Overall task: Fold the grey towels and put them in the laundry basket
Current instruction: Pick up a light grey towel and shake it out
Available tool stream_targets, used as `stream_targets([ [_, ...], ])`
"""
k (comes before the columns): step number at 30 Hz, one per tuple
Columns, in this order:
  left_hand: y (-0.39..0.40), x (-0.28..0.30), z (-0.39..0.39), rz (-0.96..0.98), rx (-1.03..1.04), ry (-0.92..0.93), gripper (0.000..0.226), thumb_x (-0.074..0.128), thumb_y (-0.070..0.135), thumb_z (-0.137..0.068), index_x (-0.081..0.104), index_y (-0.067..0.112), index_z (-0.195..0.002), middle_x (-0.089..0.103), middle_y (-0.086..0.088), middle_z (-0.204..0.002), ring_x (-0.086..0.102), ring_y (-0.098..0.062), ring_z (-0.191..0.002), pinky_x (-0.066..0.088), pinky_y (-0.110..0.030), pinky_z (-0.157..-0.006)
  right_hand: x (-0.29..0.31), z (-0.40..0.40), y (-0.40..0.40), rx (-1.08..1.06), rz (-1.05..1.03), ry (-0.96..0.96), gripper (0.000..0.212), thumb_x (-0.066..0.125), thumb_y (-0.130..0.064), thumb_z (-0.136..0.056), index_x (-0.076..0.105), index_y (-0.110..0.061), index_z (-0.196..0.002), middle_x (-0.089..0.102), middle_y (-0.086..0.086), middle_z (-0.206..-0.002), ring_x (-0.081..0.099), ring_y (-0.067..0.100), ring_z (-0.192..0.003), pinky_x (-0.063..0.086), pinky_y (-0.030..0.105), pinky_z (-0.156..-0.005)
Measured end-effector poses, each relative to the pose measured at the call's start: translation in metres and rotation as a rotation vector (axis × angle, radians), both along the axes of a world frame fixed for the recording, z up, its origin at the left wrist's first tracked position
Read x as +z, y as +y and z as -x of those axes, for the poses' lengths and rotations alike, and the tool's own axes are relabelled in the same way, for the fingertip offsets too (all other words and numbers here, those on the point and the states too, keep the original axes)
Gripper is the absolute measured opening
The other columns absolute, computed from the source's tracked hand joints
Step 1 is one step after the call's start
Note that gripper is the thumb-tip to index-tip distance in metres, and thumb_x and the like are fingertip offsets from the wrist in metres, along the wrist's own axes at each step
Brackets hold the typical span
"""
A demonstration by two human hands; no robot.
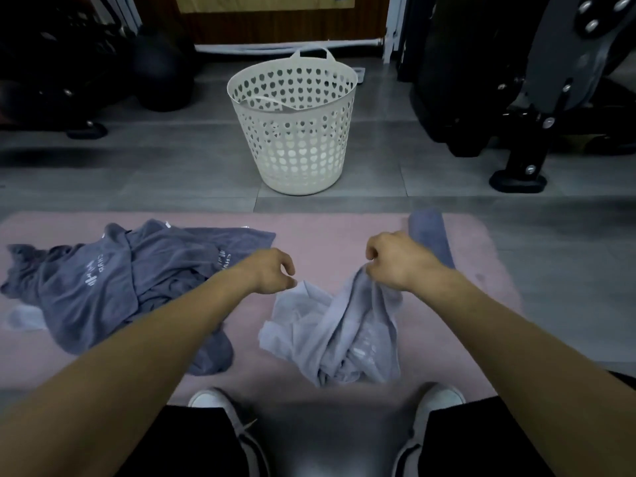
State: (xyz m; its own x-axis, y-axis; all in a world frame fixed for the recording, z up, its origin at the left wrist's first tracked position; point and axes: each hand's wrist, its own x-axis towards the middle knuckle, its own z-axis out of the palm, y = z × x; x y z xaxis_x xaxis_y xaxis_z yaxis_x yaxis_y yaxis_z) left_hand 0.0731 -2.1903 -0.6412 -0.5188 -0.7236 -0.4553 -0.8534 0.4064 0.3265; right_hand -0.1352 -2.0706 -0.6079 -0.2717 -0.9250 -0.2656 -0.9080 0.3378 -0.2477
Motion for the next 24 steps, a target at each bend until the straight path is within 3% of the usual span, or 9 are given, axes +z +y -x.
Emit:
stream_targets([
  [5,0.003,-0.083,-0.016,-0.081,0.020,-0.079,0.021,0.065,0.027,-0.085,0.065,0.025,-0.106,0.065,-0.003,-0.116,0.061,-0.022,-0.104,0.049,-0.033,-0.094,-0.055,-0.017,0.005,0.043,-0.050,-0.227,0.016,0.061,-0.028,-0.086,0.063,-0.022,-0.100,0.062,0.002,-0.107,0.059,0.020,-0.096,0.052,0.034,-0.086],
  [7,0.009,-0.127,-0.025,-0.102,-0.030,-0.175,0.035,0.061,0.022,-0.085,0.061,0.024,-0.119,0.060,-0.004,-0.125,0.057,-0.026,-0.111,0.047,-0.035,-0.096,-0.076,-0.018,0.016,0.026,-0.054,-0.303,0.012,0.060,-0.025,-0.086,0.065,-0.021,-0.096,0.064,-0.002,-0.100,0.060,0.016,-0.091,0.052,0.033,-0.083],
  [12,0.023,-0.217,-0.047,-0.156,0.106,-0.263,0.084,0.062,0.025,-0.084,0.010,0.026,-0.150,0.035,-0.014,-0.138,0.044,-0.039,-0.124,0.042,-0.048,-0.101,-0.117,-0.018,0.041,0.011,-0.080,-0.370,0.007,0.062,-0.021,-0.088,0.066,-0.019,-0.093,0.069,-0.003,-0.090,0.063,0.014,-0.086,0.052,0.030,-0.081],
  [13,0.024,-0.231,-0.050,-0.160,0.171,-0.224,0.084,0.063,0.032,-0.083,0.013,0.026,-0.150,0.035,-0.015,-0.137,0.042,-0.039,-0.125,0.041,-0.047,-0.102,-0.122,-0.019,0.044,0.008,-0.096,-0.382,0.009,0.062,-0.020,-0.089,0.066,-0.018,-0.096,0.069,-0.003,-0.093,0.064,0.013,-0.087,0.052,0.030,-0.082],
  [15,0.025,-0.254,-0.055,-0.141,0.242,-0.118,0.064,0.057,0.043,-0.079,0.041,0.024,-0.138,0.050,-0.016,-0.127,0.050,-0.039,-0.115,0.045,-0.042,-0.096,-0.128,-0.021,0.047,0.012,-0.106,-0.400,0.012,0.062,-0.019,-0.089,0.066,-0.016,-0.100,0.070,-0.003,-0.095,0.064,0.013,-0.089,0.051,0.029,-0.084],
  [17,0.019,-0.240,-0.053,-0.139,0.248,0.006,0.044,0.049,0.046,-0.081,0.060,0.019,-0.114,0.064,-0.011,-0.111,0.060,-0.035,-0.103,0.047,-0.035,-0.086,-0.130,-0.021,0.048,0.013,-0.097,-0.398,0.013,0.062,-0.019,-0.089,0.067,-0.014,-0.100,0.069,-0.003,-0.094,0.064,0.013,-0.088,0.051,0.027,-0.082],
  [20,0.010,-0.182,-0.036,-0.219,0.319,0.247,0.007,0.060,0.023,-0.088,0.060,0.016,-0.085,0.063,-0.001,-0.085,0.058,-0.021,-0.085,0.045,-0.028,-0.072,-0.129,-0.017,0.048,-0.059,-0.017,-0.429,0.009,0.062,-0.016,-0.089,0.068,-0.014,-0.094,0.069,-0.004,-0.088,0.064,0.013,-0.084,0.051,0.025,-0.077],
  [22,0.008,-0.135,-0.021,-0.333,0.357,0.380,0.013,0.063,0.019,-0.084,0.054,0.014,-0.076,0.058,-0.002,-0.071,0.056,-0.020,-0.071,0.047,-0.025,-0.059,-0.123,-0.016,0.047,-0.099,0.051,-0.459,0.010,0.061,-0.012,-0.088,0.069,-0.013,-0.094,0.069,-0.004,-0.088,0.065,0.012,-0.083,0.052,0.024,-0.077],
  [24,0.010,-0.093,-0.009,-0.440,0.403,0.406,0.010,0.062,0.017,-0.086,0.056,0.012,-0.080,0.057,-0.006,-0.070,0.057,-0.019,-0.062,0.050,-0.022,-0.050,-0.113,-0.017,0.042,-0.090,0.114,-0.479,0.009,0.062,-0.009,-0.086,0.069,-0.011,-0.090,0.069,-0.003,-0.084,0.064,0.012,-0.080,0.052,0.025,-0.075],
])
